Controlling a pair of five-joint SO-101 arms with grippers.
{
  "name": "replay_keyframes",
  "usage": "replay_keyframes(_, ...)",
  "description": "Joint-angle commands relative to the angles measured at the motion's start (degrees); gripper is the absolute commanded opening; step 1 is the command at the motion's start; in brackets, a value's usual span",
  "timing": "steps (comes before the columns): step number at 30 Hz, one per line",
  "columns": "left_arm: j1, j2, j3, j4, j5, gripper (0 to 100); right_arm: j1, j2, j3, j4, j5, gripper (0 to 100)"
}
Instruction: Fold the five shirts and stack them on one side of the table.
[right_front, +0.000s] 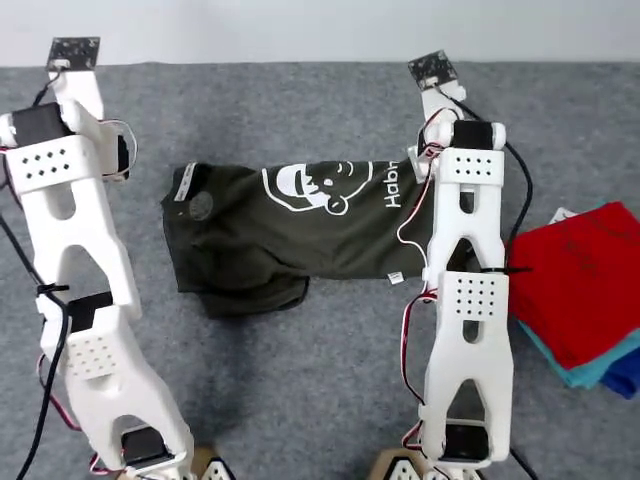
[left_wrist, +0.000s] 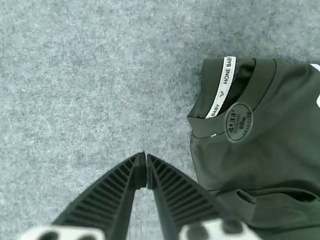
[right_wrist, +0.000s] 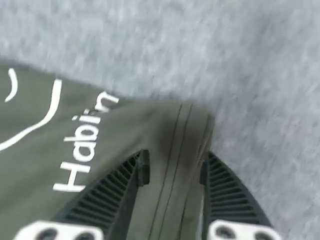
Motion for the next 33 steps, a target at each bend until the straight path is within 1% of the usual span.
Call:
replay_keyframes(1,0.2,-3.3,-0.1,1.2,0.3,1,0.4,-0.5,-3.1,3.6,0.4,15.8)
replay_keyframes(5,0.2,-3.2,-0.1,1.2,0.3,1,0.6,1.5,-2.9,3.1,0.4,15.8)
replay_keyframes(10,0.2,-3.2,-0.1,1.2,0.3,1,0.6,6.6,-3.1,-1.6,0.4,15.1)
replay_keyframes(11,0.2,-3.2,-0.1,1.2,0.3,1,0.7,7.4,-3.2,-2.5,0.6,13.5)
replay_keyframes(15,0.2,-3.3,1.6,1.2,0.3,1,0.7,7.4,-5.5,-4.8,0.8,0.4)
replay_keyframes(17,0.2,-3.5,3.2,1.2,0.3,1,0.7,7.3,-8.4,-4.8,0.8,2.4)
replay_keyframes(20,0.1,-3.5,4.7,1.2,0.3,1,0.7,7.3,-11.8,-5.4,0.8,2.4)
replay_keyframes(23,0.2,-3.5,4.7,1.2,0.3,1,0.7,7.3,-11.6,-9.2,1.1,2.4)
replay_keyframes(26,0.2,-3.5,4.5,1.2,0.3,1,0.7,7.9,-11.4,-12.4,5.0,2.4)
replay_keyframes(29,0.2,-3.5,4.5,1.2,0.3,1,0.7,9.0,-10.8,-15.8,7.3,2.9)
replay_keyframes(32,0.2,-3.5,4.5,1.2,0.3,1,1.7,9.8,-10.9,-14.9,8.2,3.5)
replay_keyframes(33,0.2,-3.5,4.5,1.2,0.3,1,2.0,9.8,-11.0,-14.0,8.2,5.4)
